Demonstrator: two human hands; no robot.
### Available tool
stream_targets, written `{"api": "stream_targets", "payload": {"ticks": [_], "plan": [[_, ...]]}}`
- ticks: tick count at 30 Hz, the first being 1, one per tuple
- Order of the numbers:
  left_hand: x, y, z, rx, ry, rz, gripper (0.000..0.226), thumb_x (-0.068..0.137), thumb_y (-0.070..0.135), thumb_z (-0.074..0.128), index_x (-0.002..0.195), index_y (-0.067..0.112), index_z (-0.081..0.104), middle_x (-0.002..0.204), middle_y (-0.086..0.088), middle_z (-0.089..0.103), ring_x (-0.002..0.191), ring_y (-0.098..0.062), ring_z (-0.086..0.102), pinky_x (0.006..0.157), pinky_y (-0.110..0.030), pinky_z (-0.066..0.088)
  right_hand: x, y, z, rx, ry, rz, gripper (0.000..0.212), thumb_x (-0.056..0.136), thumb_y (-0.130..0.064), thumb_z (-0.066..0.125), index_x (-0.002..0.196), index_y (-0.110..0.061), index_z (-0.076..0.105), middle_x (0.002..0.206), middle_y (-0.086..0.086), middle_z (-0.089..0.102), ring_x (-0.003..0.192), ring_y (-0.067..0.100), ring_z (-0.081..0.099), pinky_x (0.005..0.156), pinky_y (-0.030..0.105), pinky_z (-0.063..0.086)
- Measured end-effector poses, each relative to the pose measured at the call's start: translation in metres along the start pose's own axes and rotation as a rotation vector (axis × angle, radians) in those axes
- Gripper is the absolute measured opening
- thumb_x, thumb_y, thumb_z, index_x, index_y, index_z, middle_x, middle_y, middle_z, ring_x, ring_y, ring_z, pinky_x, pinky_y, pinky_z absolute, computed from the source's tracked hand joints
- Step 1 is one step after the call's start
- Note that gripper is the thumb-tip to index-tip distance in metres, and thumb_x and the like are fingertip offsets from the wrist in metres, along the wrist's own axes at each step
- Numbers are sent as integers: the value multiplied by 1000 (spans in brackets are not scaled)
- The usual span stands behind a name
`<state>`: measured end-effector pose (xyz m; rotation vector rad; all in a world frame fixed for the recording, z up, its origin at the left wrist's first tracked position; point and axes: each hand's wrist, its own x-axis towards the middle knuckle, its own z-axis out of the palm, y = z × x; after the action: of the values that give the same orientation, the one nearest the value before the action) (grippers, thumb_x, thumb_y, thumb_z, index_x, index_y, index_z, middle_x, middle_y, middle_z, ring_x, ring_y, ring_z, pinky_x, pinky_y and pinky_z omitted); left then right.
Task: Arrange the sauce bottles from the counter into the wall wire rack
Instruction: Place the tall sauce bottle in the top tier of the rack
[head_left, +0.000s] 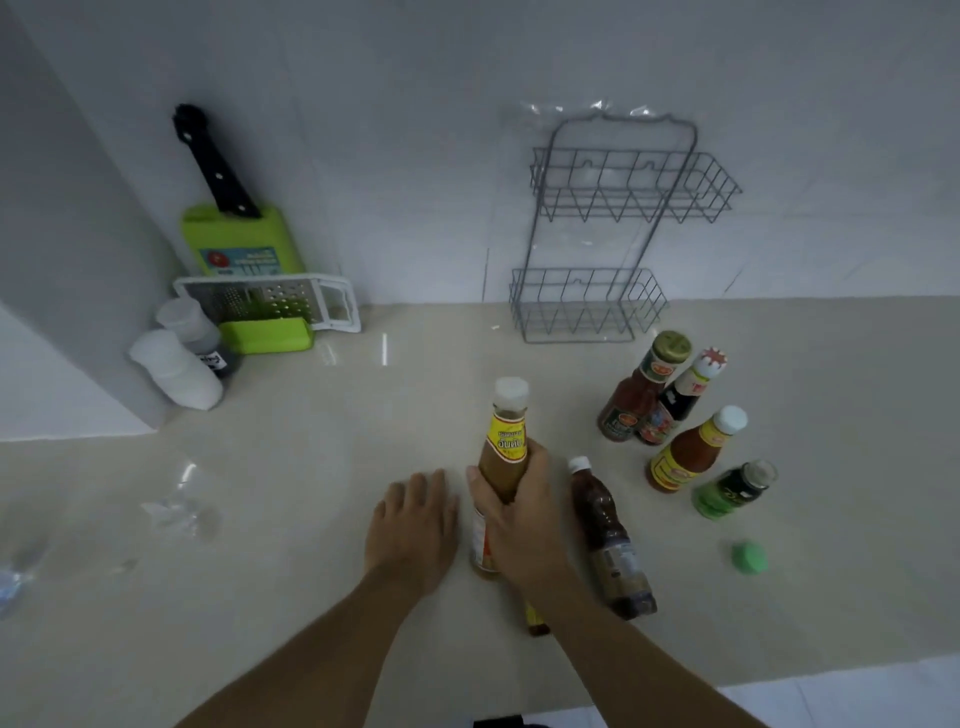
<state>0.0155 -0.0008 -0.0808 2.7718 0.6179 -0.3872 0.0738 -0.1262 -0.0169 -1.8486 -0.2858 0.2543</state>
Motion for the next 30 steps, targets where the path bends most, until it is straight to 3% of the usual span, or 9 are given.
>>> {"api": "stream_targets", "payload": {"ticks": [2, 5, 11, 15, 18, 21, 24, 27, 30], "plan": [[11, 10, -20, -41, 24, 15, 65, 100, 50, 8, 156, 19, 18, 155, -5, 35, 137, -29, 36, 113, -38, 31, 21, -17, -10, 18, 14, -42, 43, 87, -24, 72, 120, -15, 45, 91, -12, 59, 79, -7, 60, 68, 12, 48], [33, 31, -59, -120, 57, 8, 64, 103, 50, 16, 158, 17, 12, 160, -7, 27, 143, -29, 30, 118, -38, 24, 63, -49, -28, 82, 64, -127, 45, 86, -27, 73, 119, -17, 45, 90, -6, 62, 77, 4, 62, 68, 26, 54], [90, 86, -152, -202, 156, 75, 66, 104, 50, 17, 159, 15, 6, 164, -10, 17, 149, -28, 21, 120, -39, 18, 156, -125, -79, 131, 96, -300, 46, 88, -23, 71, 121, -12, 41, 95, 0, 59, 78, 7, 61, 65, 15, 51], [128, 121, -205, -286, 252, 156, 66, 105, 45, 24, 158, 12, 5, 164, -12, 16, 148, -30, 22, 119, -42, 22, 211, -167, -107, 175, 74, -356, 46, 90, -19, 69, 122, -11, 37, 99, 2, 57, 83, 12, 61, 67, 16, 53], [154, 140, -238, -351, 234, 190, 70, 104, 38, 32, 158, 13, -3, 166, -12, 4, 151, -30, 13, 122, -42, 19, 247, -192, -122, 201, 38, -365, 47, 90, -10, 65, 124, -14, 32, 99, -1, 54, 83, 7, 59, 66, 15, 51], [171, 154, -260, -447, 175, 208, 75, 100, 35, 35, 158, 18, -10, 167, -8, -4, 153, -29, 4, 123, -42, 13, 278, -206, -130, 167, -7, -404, 54, 87, -10, 64, 127, -16, 27, 109, 7, 52, 94, 18, 59, 78, 30, 55], [177, 161, -271, -515, 58, 195, 73, 104, 26, 33, 155, 12, -18, 166, -7, -14, 153, -24, -2, 120, -31, 6, 298, -210, -128, 111, -46, -462, 59, 86, -11, 60, 131, -12, 22, 115, 13, 48, 101, 24, 56, 85, 40, 54], [178, 163, -270, -584, 4, 195, 73, 104, 22, 33, 154, 13, -21, 166, -9, -7, 151, -27, 15, 113, -23, 18, 314, -207, -120, 79, -55, -491, 58, 91, -7, 60, 132, -9, 19, 120, 15, 47, 106, 23, 55, 87, 34, 53], [181, 161, -266, -641, 13, 186, 75, 101, 21, 34, 156, 18, -18, 163, -16, 21, 132, -38, 47, 99, -32, 41, 326, -201, -111, 47, -85, -472, 60, 94, -10, 60, 136, -8, 17, 123, 13, 48, 113, 24, 54, 89, 24, 49]]}}
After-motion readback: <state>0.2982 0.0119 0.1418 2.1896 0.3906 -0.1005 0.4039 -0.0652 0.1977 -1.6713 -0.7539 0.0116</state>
